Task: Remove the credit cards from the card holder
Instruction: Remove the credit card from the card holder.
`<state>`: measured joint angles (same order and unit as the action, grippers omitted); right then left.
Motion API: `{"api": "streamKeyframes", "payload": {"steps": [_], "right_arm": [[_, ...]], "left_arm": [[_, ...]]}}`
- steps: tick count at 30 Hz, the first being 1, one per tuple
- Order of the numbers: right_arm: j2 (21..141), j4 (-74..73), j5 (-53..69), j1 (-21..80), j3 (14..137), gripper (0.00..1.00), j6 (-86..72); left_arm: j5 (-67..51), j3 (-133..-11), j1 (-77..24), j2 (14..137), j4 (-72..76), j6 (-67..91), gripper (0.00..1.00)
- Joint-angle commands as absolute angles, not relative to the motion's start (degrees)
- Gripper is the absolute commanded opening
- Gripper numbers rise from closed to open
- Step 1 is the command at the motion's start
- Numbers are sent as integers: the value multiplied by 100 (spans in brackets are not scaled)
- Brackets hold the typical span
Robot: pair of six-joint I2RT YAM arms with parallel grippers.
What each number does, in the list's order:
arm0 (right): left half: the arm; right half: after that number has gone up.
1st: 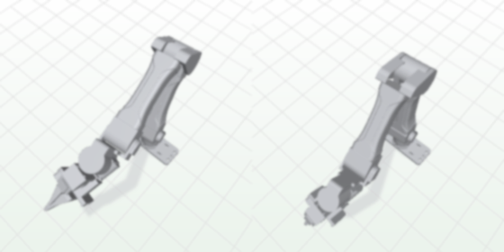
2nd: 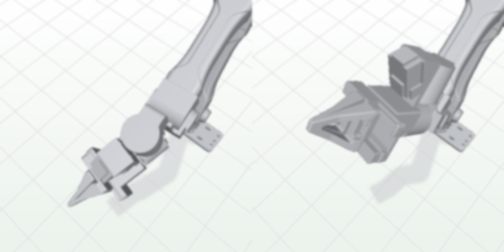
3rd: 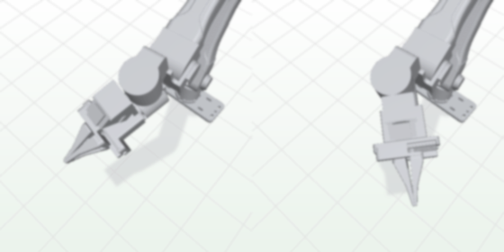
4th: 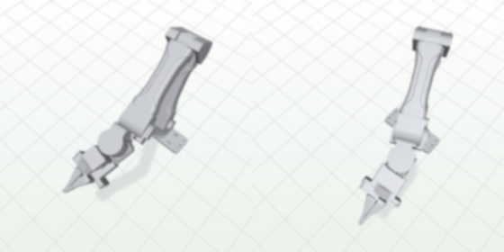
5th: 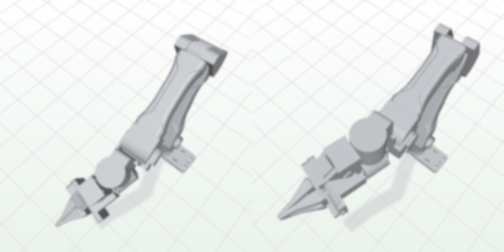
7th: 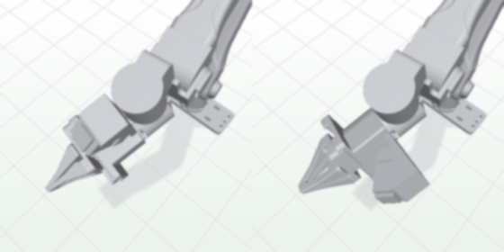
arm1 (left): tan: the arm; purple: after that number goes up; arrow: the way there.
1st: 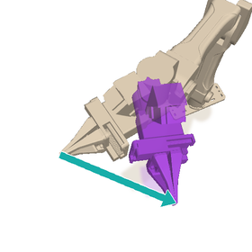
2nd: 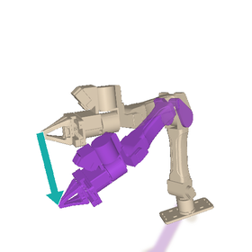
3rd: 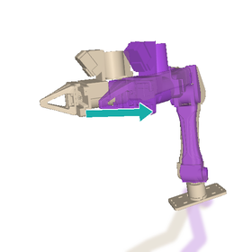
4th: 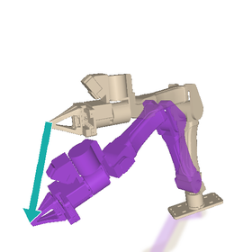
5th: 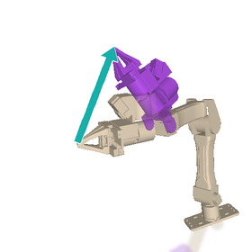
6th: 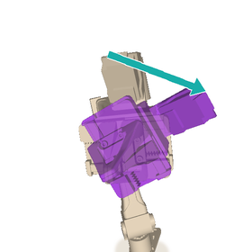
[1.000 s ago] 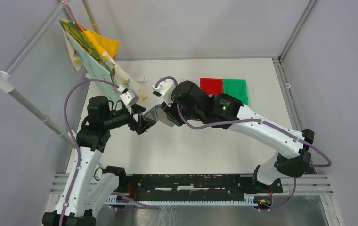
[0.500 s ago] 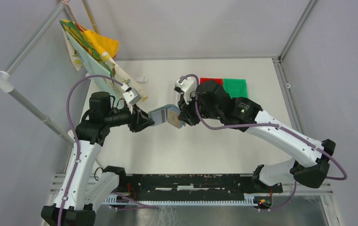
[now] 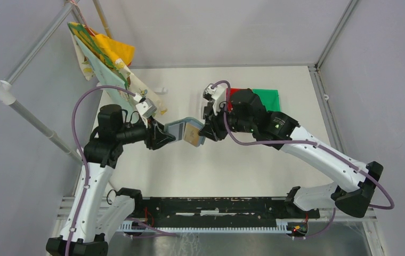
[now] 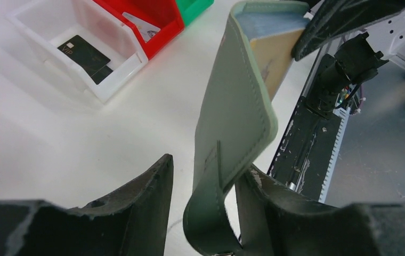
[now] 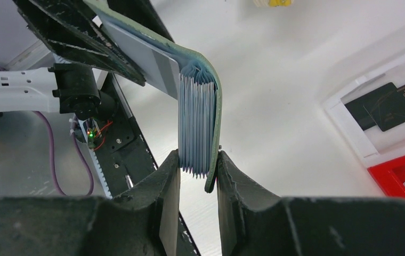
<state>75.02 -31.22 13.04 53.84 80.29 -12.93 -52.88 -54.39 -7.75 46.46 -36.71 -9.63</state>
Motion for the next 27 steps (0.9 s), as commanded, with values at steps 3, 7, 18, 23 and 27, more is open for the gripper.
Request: {"api": "streamKeyframes", "payload": {"steps": [3, 7, 18, 23, 27], "right_arm": [[6928, -2151, 1817, 5018, 7789, 0, -1689], [6843, -1856, 2192, 4915, 7561, 0, -1886], [6703, -1162, 2681, 4888, 6964, 0, -2293], [6481, -802, 2718, 4714, 6697, 0, -2491], [6346, -335, 2993, 4583, 6303, 0, -2690]], "left_arm": [[-5594, -5600, -783, 4611, -3705, -887, 47], [-5866, -5677, -783, 4719, -3686, -677, 39], [-6172, -5746, -784, 4720, -2354, 1301, 29], [-6372, -5888, -778, 4802, -2490, 1317, 10], [-6623, -5994, -757, 4921, -2433, 1523, 2]]}}
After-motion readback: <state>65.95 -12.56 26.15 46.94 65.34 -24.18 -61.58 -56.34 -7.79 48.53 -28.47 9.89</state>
